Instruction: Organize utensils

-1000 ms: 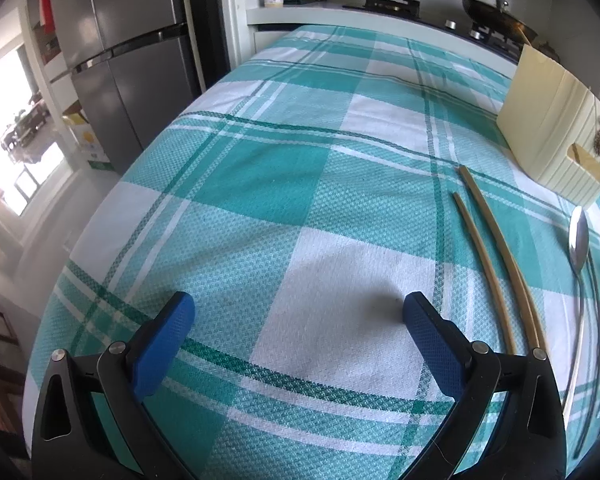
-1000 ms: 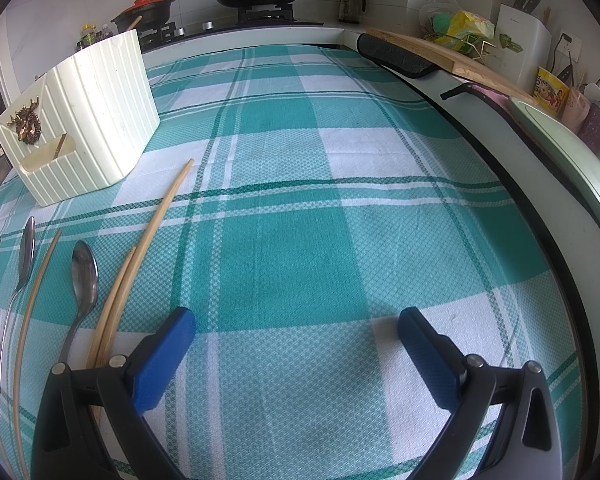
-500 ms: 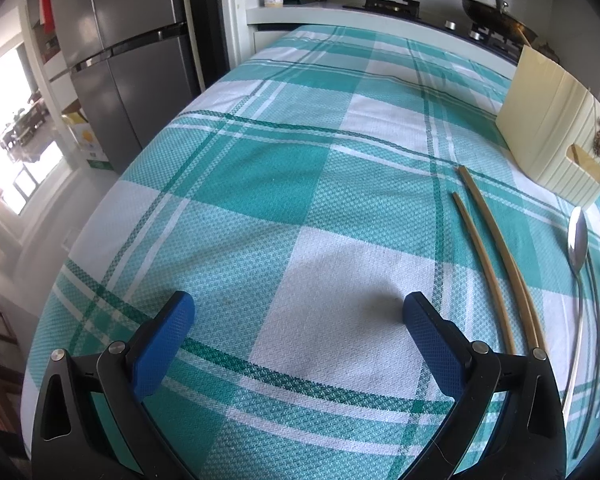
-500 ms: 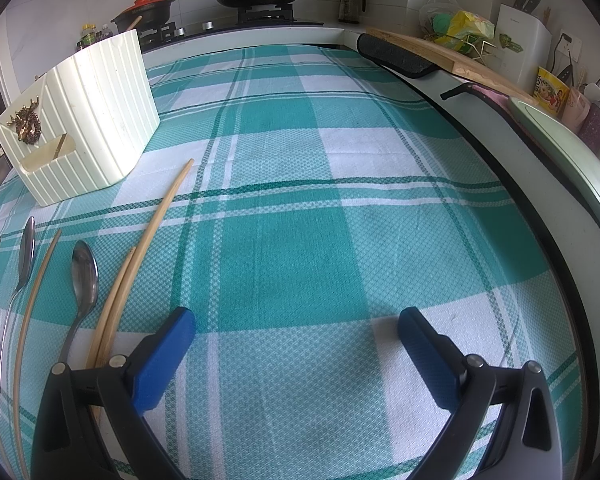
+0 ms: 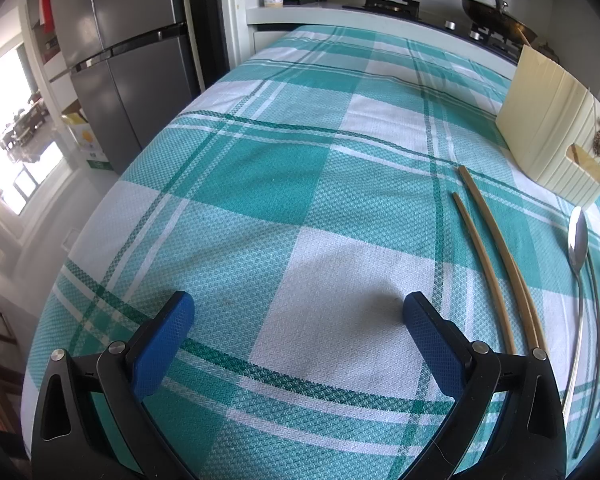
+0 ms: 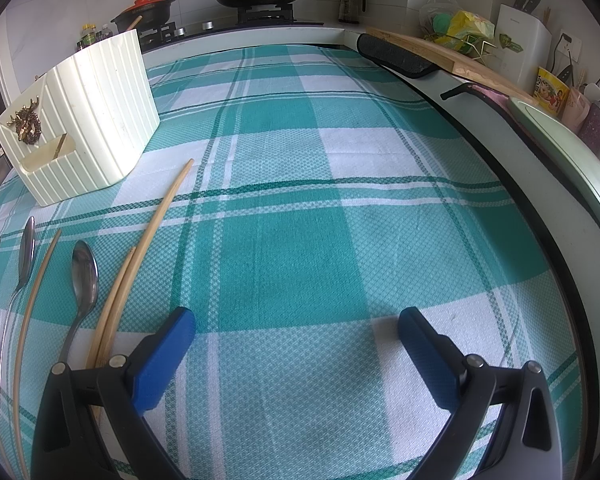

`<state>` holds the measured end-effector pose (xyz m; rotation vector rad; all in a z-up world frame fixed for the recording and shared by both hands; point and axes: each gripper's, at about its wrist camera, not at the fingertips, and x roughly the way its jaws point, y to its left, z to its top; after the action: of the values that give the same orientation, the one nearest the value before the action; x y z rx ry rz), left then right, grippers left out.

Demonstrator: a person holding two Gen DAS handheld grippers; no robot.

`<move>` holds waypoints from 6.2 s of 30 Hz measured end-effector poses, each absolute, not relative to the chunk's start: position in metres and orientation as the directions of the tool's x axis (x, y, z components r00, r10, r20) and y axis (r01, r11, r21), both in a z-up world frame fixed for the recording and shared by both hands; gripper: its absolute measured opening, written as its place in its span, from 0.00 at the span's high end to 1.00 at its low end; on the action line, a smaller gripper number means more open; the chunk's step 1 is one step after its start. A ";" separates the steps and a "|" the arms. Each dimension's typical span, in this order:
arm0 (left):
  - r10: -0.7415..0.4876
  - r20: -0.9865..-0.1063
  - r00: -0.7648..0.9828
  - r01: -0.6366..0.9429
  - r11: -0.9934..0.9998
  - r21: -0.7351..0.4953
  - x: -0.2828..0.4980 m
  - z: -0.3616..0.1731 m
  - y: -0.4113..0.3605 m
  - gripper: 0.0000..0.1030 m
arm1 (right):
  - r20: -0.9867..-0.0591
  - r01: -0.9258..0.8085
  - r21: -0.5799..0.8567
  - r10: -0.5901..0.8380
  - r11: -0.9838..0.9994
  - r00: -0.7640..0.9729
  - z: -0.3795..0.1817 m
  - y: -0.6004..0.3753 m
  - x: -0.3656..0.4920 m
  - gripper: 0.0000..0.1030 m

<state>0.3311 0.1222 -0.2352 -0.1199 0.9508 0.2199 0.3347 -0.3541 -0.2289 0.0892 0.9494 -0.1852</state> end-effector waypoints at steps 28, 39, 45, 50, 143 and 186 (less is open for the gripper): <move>0.134 -0.817 0.561 -0.238 0.971 -0.005 0.331 -0.235 0.122 0.00 | -0.814 0.192 -0.007 -0.117 0.981 0.569 -0.229 -0.356 0.335 0.00; 0.134 -0.817 0.561 -0.239 0.971 -0.005 0.331 -0.235 0.122 0.00 | -0.813 0.191 -0.007 -0.117 0.982 0.570 -0.229 -0.355 0.336 0.00; 0.134 -0.817 0.561 -0.239 0.971 -0.005 0.331 -0.236 0.122 0.00 | -0.813 0.191 -0.007 -0.116 0.982 0.570 -0.229 -0.355 0.336 0.00; 0.112 -0.828 0.549 -0.223 0.975 -0.016 0.332 -0.234 0.123 0.00 | -0.813 0.190 -0.007 -0.116 0.982 0.570 -0.230 -0.356 0.336 0.00; -0.263 -0.795 0.547 0.152 0.965 -0.214 0.374 -0.143 0.080 0.96 | -0.824 -0.046 0.139 0.141 0.989 0.548 -0.140 -0.347 0.362 0.94; -0.298 -0.682 0.667 0.099 0.944 -0.315 0.508 -0.042 -0.020 0.61 | -0.654 -0.116 0.218 0.233 0.969 0.720 -0.021 -0.243 0.476 0.62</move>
<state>0.5084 -0.0201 -0.0419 -0.2613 0.8115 -0.2269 0.4759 -0.2430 -0.0209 0.1661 0.7429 0.1938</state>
